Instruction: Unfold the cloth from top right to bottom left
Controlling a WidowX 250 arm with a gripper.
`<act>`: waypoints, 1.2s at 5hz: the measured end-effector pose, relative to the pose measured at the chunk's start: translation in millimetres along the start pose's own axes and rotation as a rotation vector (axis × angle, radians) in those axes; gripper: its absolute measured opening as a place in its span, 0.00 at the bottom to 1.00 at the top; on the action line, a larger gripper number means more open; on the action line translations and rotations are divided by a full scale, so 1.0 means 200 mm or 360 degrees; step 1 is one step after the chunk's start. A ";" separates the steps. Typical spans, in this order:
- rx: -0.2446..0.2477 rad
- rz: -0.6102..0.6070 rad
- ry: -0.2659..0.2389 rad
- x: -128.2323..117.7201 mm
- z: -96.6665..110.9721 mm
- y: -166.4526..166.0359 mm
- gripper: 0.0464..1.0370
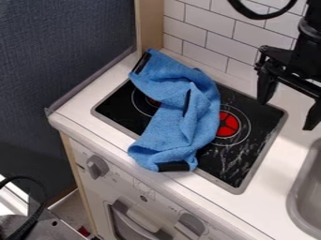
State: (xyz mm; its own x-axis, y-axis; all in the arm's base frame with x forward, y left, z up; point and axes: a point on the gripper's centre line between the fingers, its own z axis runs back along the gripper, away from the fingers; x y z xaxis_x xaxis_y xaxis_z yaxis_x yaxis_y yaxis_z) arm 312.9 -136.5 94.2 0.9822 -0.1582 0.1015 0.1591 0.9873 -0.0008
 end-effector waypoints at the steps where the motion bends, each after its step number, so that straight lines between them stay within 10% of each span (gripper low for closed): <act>1: 0.0016 0.0017 0.0049 -0.03 -0.05 0.01 0.96; 3: 0.0031 0.0331 -0.0277 0.08 0.09 0.28 0.96; 4: 0.0117 0.0593 -0.0291 0.09 0.09 0.53 0.96; 6: 0.0232 0.0889 -0.0041 0.07 -0.20 0.81 0.96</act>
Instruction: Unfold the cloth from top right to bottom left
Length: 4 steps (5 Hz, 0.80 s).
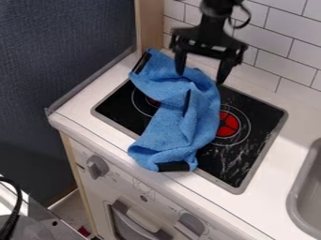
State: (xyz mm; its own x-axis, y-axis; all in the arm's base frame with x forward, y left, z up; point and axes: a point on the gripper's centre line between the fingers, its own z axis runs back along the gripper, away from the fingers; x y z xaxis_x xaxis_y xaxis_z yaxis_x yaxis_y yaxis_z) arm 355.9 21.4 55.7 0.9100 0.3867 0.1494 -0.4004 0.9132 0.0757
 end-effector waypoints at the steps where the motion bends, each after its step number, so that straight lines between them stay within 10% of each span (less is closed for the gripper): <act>1: -0.0005 0.0052 0.0146 -0.05 -0.16 0.00 0.96; 2: -0.0062 0.0082 0.0242 -0.08 -0.23 0.02 0.91; 4: -0.0016 0.0117 0.0309 -0.11 -0.28 0.04 0.30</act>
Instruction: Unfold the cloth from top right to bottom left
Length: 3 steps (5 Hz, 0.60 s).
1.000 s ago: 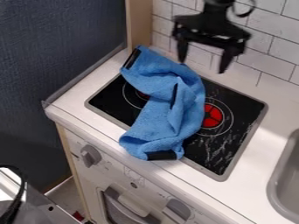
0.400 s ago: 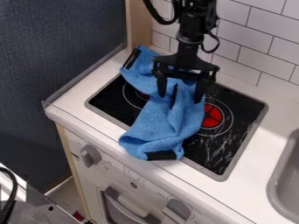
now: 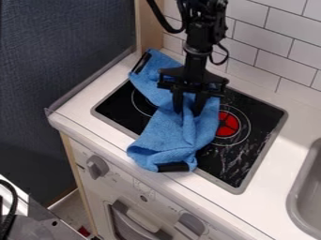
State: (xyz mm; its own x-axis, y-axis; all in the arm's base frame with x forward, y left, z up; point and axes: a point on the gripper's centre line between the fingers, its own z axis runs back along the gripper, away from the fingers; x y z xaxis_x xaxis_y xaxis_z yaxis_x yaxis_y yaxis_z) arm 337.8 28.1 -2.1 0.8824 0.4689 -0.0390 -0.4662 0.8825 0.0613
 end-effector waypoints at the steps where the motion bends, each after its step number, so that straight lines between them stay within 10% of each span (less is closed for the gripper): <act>1: 0.0015 -0.0005 0.0025 0.02 0.00 0.00 0.10; 3: 0.0033 0.0161 -0.0109 0.06 0.14 0.17 0.01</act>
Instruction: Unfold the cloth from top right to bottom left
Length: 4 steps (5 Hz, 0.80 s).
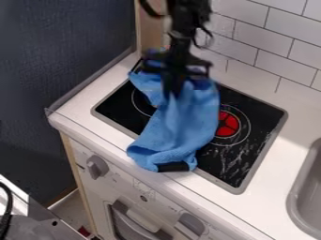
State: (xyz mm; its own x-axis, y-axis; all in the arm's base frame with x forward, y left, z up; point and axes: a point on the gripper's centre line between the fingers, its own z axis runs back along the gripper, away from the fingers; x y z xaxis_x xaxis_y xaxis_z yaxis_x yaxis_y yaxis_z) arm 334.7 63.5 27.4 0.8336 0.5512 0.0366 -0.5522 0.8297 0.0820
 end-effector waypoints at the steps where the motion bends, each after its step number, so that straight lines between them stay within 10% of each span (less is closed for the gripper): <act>1: 0.0044 0.0029 -0.0036 0.02 0.07 0.05 0.01; 4: 0.0107 0.0325 -0.0118 0.04 0.18 0.45 0.01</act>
State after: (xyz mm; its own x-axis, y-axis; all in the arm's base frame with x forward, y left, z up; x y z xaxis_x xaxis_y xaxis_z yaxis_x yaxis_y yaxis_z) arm 292.1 139.7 69.9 0.7048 0.6970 0.1323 -0.7094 0.6924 0.1318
